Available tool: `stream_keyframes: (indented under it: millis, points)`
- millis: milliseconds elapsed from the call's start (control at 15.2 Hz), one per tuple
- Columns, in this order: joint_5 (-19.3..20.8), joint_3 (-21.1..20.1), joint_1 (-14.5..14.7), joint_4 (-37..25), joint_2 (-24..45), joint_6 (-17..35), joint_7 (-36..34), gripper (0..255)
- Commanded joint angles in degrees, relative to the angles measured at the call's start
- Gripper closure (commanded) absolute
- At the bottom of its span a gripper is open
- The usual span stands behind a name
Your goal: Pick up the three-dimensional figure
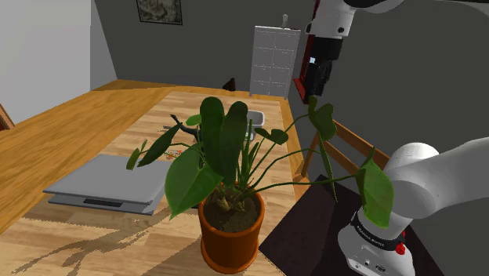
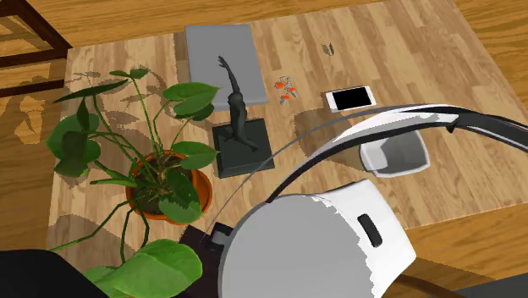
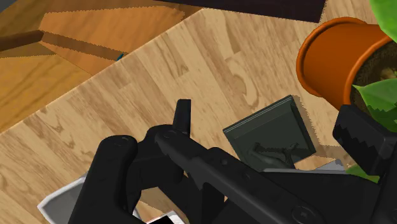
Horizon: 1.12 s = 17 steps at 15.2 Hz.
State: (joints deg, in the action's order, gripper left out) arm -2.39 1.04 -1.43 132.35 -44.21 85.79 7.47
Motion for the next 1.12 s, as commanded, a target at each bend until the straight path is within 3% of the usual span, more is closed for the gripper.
stream_keyframes:
  millis: [0,528,1056]
  points:
    - [0.0,0.0,0.0,0.0,0.0,0.0,0.0,0]
    - [-3.8,-6.0,1.8,-4.8,13.4,9.2,-6.9,0]
    - [-4.5,-11.2,3.1,-14.2,28.8,16.0,-13.8,0]
